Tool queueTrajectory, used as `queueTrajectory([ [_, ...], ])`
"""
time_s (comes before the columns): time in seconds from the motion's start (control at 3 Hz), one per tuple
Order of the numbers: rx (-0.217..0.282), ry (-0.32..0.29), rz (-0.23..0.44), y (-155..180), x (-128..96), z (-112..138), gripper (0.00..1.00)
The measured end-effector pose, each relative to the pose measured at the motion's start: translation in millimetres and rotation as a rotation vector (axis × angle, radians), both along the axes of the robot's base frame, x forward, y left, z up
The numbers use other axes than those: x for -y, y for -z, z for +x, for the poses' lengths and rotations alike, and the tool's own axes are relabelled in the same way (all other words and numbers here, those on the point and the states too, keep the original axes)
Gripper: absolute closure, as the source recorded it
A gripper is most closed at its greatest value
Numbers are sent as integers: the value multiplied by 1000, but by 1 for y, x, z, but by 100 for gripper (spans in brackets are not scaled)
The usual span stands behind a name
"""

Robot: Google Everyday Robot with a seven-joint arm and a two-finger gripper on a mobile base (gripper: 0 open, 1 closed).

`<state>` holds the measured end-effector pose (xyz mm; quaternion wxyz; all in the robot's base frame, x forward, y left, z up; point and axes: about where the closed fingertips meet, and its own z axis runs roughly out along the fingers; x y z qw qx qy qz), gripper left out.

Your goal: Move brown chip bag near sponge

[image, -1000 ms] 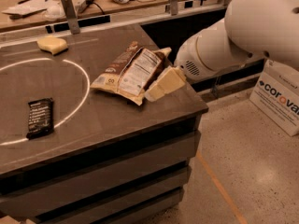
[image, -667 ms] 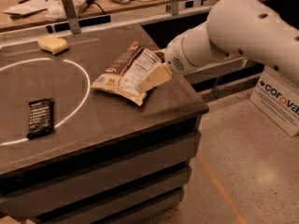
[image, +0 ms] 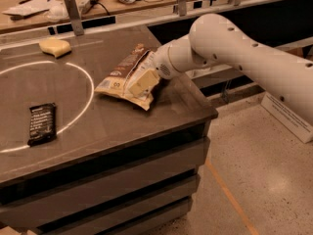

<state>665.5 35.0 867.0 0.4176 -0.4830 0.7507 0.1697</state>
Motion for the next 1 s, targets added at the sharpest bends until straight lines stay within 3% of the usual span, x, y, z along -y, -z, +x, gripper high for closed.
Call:
queueTrajectory([
  [0.33,-24,-33,9,14,-14,5,25],
  [0.67,-11,-56,8,9,-26,15,49],
  [1.0,70,-46,10,-26,-39,36,72],
])
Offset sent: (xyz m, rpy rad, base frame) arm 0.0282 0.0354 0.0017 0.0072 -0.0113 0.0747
